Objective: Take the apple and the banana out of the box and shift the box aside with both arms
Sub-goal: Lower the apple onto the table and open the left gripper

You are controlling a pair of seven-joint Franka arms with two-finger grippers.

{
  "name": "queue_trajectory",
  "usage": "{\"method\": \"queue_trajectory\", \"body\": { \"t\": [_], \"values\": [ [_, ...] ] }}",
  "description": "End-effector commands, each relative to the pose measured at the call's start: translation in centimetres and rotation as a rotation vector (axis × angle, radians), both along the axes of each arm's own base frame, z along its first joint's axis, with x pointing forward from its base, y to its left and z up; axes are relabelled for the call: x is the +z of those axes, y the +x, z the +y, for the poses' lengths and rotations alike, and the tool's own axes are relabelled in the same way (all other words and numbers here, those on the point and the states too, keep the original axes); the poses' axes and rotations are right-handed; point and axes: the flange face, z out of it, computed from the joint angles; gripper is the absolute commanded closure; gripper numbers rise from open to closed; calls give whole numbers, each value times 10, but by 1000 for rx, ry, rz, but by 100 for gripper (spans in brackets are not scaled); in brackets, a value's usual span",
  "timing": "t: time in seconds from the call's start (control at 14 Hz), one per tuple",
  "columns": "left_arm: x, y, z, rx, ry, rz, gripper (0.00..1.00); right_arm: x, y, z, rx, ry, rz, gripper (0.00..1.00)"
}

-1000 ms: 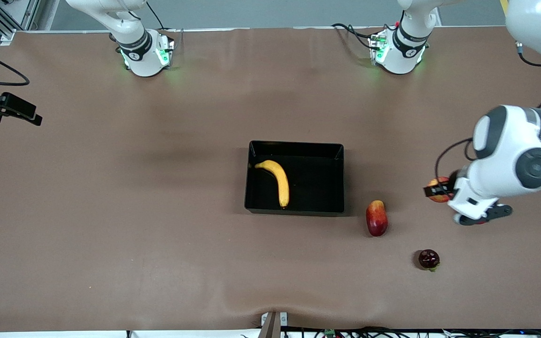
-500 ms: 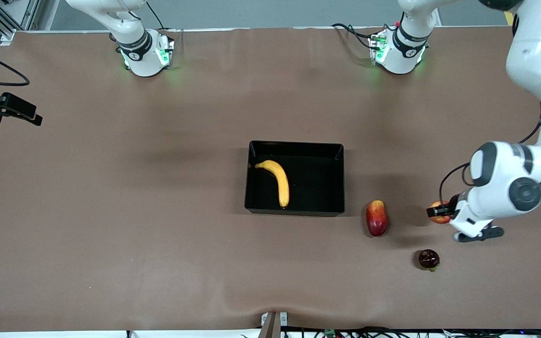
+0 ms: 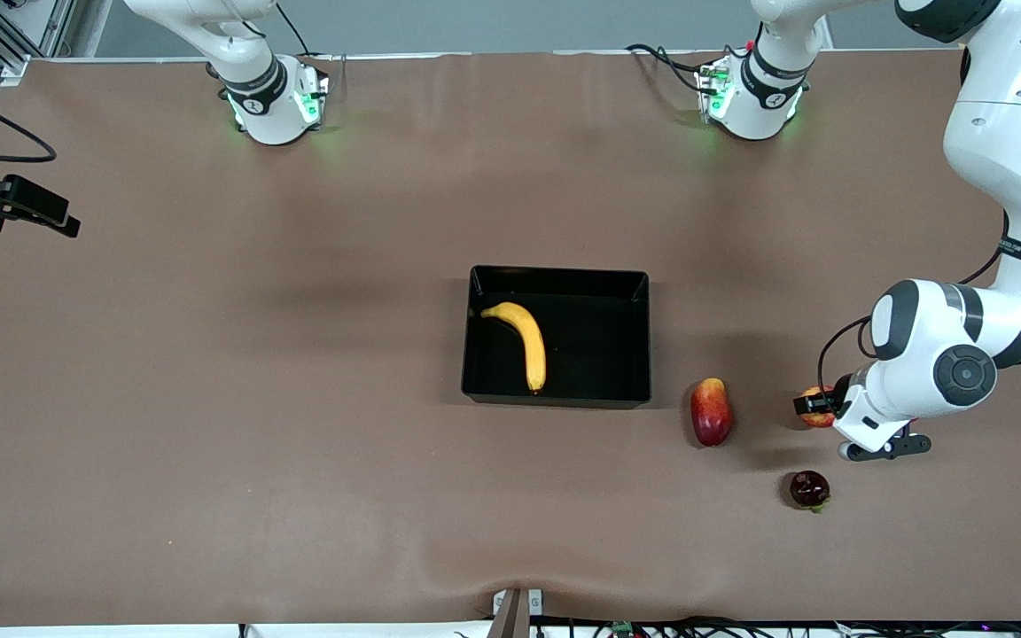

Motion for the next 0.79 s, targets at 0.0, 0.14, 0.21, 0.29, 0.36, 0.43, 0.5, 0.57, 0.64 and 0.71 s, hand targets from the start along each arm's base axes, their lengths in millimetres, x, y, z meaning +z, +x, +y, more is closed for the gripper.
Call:
{"method": "queue_trajectory", "body": {
  "t": [0.0,0.14,0.21,0.29,0.36,0.43,0.5,0.57,0.64,0.71],
  "values": [
    [3,0,5,-8,26,-2,2,3,0,1,3,-5,3,0],
    [6,-1,3,-11,31,6,0,3,0,1,4,-5,3,0],
    [16,-1,1,-13,40,3,0,3,0,1,4,-5,3,0],
    [28,-3,-1,-18,48,15,0,3,0,0,4,-6,3,0],
    [42,-5,-2,-16,59,36,0,3,0,0,4,-6,3,0],
    [59,-7,-12,-24,63,44,0,3,0,1,4,-4,3,0],
    [77,-10,-26,-31,61,45,0,3,0,0,4,-6,3,0],
    [98,-14,-45,-52,56,40,0,3,1,0,4,-6,1,0],
    [115,-20,-68,-50,37,45,0,3,0,0,-2,-6,3,0],
    [125,-27,-101,-34,14,48,0,3,0,-1,-2,-6,3,0]
  ]
}}
